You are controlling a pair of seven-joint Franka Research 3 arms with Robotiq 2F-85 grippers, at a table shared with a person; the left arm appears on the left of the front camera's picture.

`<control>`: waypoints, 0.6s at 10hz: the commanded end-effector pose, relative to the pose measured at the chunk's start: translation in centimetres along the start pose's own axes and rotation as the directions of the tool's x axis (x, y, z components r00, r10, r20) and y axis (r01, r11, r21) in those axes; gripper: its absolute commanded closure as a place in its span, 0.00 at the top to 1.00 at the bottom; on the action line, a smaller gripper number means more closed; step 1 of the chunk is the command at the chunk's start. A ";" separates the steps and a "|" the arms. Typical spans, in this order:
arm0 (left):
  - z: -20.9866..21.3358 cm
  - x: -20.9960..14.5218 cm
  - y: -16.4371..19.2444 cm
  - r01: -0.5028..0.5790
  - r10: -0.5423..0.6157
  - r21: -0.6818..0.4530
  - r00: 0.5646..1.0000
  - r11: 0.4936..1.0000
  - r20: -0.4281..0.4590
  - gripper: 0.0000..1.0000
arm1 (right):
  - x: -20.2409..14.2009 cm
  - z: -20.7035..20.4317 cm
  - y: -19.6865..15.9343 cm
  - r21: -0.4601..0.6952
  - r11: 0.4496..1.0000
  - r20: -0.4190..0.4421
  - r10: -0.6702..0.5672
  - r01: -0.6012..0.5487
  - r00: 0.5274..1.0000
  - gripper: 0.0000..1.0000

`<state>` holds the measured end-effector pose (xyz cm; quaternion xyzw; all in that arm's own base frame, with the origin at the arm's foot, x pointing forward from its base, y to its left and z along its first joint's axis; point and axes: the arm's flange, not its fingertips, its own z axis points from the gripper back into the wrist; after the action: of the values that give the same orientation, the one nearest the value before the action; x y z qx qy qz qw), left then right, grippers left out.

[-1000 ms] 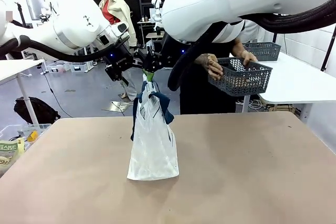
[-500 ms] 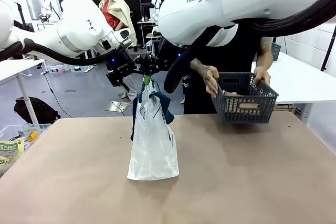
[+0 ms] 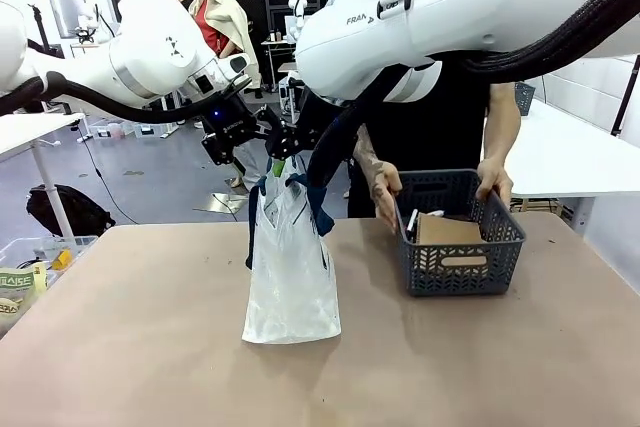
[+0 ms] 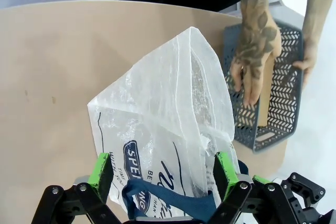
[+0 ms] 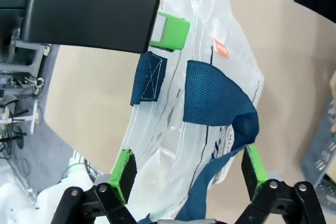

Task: Transfer purchased items from the store into the shopping bag.
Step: Open the Reusable shopping bag in the center of the table.

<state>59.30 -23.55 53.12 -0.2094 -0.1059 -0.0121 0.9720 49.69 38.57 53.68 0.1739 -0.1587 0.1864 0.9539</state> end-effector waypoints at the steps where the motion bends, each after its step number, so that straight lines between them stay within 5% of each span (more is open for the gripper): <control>1: 0.0 0.5 -0.5 -0.022 0.022 0.022 1.000 1.000 -0.011 1.00 | 0.2 0.3 -0.2 -0.018 0.999 -0.017 -0.036 0.036 0.999 1.00; 3: 0.0 0.6 -0.5 -0.026 0.026 0.022 1.000 0.999 -0.017 0.97 | 0.2 -0.2 -0.3 -0.041 0.999 -0.040 -0.022 0.021 0.999 1.00; 6: 0.1 0.5 -0.3 -0.040 0.040 0.031 0.999 0.999 -0.010 0.37 | 0.2 -0.1 -0.3 -0.063 0.998 -0.048 -0.017 0.013 0.999 0.41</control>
<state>59.39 -23.58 53.02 -0.2078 -0.1015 -0.0079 0.9729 49.71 38.12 53.14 0.1561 -0.1439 0.1902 0.9585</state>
